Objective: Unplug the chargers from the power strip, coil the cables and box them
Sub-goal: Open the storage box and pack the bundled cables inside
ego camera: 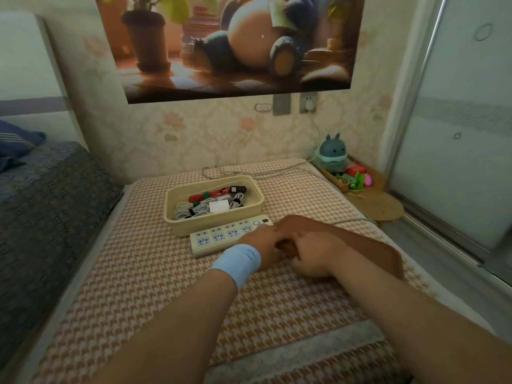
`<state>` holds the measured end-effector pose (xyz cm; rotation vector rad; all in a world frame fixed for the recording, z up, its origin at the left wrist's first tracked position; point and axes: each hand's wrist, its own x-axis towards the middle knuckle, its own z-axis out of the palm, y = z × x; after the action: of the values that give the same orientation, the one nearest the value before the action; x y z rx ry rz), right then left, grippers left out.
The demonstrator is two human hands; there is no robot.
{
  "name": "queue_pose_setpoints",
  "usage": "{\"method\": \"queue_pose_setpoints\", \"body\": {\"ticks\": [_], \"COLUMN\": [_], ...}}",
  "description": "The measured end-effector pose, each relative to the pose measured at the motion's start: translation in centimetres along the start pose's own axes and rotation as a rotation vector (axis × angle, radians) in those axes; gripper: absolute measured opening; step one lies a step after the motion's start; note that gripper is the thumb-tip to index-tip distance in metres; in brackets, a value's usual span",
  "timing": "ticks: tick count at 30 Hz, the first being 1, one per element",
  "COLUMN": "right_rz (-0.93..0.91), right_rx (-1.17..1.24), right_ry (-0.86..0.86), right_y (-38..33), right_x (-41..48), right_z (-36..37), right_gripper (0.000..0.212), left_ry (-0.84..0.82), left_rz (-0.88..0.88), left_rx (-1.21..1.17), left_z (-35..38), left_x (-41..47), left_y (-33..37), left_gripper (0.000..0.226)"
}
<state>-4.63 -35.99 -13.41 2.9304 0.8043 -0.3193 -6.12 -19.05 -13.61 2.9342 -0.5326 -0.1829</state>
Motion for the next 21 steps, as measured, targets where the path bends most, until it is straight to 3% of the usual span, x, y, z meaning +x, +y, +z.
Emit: {"method": "queue_pose_setpoints", "body": {"ticks": [4,9,14,21], "right_rz": [0.002,0.097,0.118,-0.134], "right_rx": [-0.092,-0.097,-0.139,-0.068], "right_ry": [0.104,0.265,0.508,0.652], "right_y": [0.8,1.6,0.4,-4.4], "right_x": [0.3,-1.1,-0.4,7.1], "right_z": [-0.4,-2.4,-4.7,-6.1], "right_gripper": [0.059,0.034,0.058,0.066], "left_ry": [0.152,0.4,0.62,0.733], "left_rz": [0.069,0.162,0.189,0.075], "left_rx": [0.001,-0.064,-0.034,0.028], "left_z": [-1.7,-2.6,-4.9,-6.5], "left_x": [0.4,0.4,0.0,-2.9], "left_y": [-0.1,-0.1,-1.3,-8.7], "left_gripper": [0.042,0.033,0.034,0.025]}}
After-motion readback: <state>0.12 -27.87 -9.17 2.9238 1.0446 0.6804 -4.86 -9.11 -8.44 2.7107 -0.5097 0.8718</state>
